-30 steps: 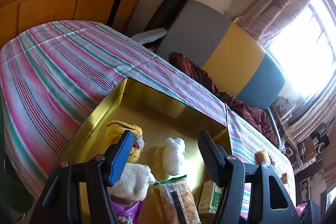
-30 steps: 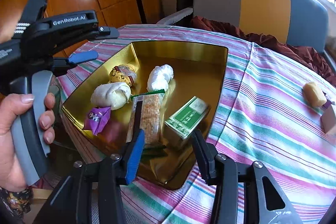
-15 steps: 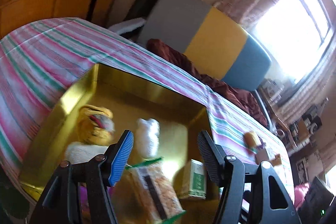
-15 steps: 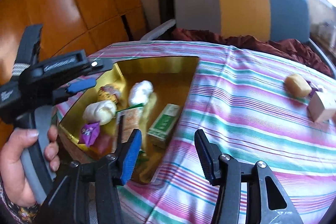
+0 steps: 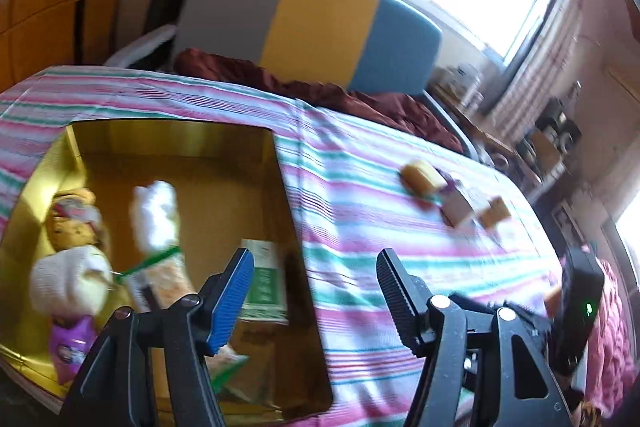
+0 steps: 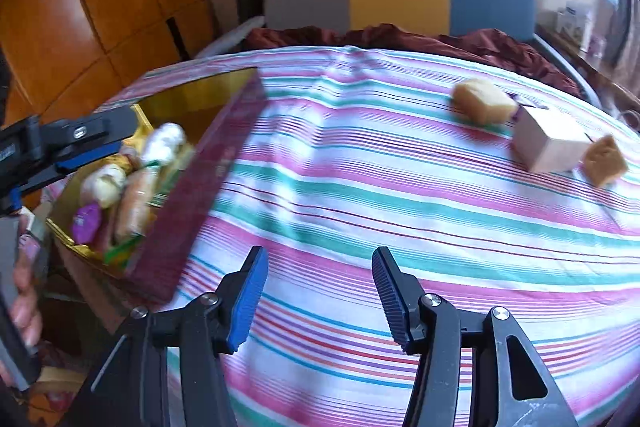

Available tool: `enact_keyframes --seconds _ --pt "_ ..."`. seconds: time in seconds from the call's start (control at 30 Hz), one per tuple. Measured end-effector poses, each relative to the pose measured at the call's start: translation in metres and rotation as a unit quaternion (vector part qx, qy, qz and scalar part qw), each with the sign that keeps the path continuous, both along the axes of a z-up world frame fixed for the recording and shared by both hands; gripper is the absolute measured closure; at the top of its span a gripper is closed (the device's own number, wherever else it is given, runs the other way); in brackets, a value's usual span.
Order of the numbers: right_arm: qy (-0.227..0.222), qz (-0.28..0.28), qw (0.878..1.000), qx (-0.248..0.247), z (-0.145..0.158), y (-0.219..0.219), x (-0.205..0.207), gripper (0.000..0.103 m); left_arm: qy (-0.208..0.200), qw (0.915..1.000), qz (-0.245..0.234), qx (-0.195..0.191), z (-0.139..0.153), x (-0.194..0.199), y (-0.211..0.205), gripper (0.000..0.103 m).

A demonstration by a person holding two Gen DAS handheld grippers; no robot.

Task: Organize objects
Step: 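Move both tools from the gold tray back toward the remaining items, then grasp the yellow sponge with the right tool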

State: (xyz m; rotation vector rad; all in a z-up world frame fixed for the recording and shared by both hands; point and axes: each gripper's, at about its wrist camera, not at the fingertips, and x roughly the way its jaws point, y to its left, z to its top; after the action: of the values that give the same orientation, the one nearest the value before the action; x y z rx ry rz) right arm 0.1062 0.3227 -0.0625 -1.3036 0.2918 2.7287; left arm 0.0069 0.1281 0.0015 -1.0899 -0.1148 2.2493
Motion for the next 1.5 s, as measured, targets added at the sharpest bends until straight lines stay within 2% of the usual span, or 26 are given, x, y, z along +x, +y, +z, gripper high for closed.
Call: enact_keyframes --seconds 0.4,0.5,0.63,0.8,0.9,0.97,1.03,1.2,1.27,1.4,1.5 --pt "-0.034 -0.115 0.992 0.034 -0.011 0.125 0.034 0.044 -0.021 0.9932 -0.112 -0.022 -0.016 0.045 0.070 0.038" --pt "-0.029 -0.145 0.987 0.056 -0.002 0.160 0.039 0.034 -0.032 0.9893 -0.140 -0.024 -0.021 0.053 0.085 0.030" --pt "-0.009 -0.185 0.979 0.086 0.016 0.211 0.039 0.024 -0.044 0.9854 -0.162 -0.028 -0.027 0.063 0.100 0.029" --pt "-0.006 -0.222 0.966 0.129 0.023 0.268 0.024 0.023 -0.050 0.9818 -0.179 -0.038 -0.035 0.075 0.111 0.029" --pt "-0.009 -0.233 0.965 0.119 0.018 0.295 0.015 0.023 -0.056 0.9801 -0.185 -0.045 -0.041 0.076 0.115 0.029" --pt "-0.007 -0.230 0.965 0.124 0.014 0.304 0.008 0.022 -0.057 0.9793 -0.186 -0.056 -0.046 0.077 0.118 0.029" --pt "-0.009 -0.224 0.965 0.133 0.010 0.308 0.002 0.011 -0.059 0.9788 -0.186 -0.064 -0.050 0.077 0.121 0.029" --pt "-0.017 -0.206 0.968 0.143 -0.002 0.312 -0.010 0.010 -0.065 0.9778 -0.186 -0.073 -0.056 0.076 0.125 0.029" --pt "-0.023 -0.195 0.968 0.154 -0.005 0.311 -0.015 0.012 -0.067 0.9771 -0.187 -0.076 -0.058 0.078 0.126 0.029" --pt "-0.032 -0.169 0.971 0.167 -0.013 0.310 -0.022 0.025 -0.065 0.9761 -0.190 -0.083 -0.059 0.081 0.130 0.029" --pt "-0.042 -0.162 0.970 0.175 -0.021 0.310 -0.022 0.029 -0.065 0.9755 -0.193 -0.082 -0.059 0.082 0.132 0.029"
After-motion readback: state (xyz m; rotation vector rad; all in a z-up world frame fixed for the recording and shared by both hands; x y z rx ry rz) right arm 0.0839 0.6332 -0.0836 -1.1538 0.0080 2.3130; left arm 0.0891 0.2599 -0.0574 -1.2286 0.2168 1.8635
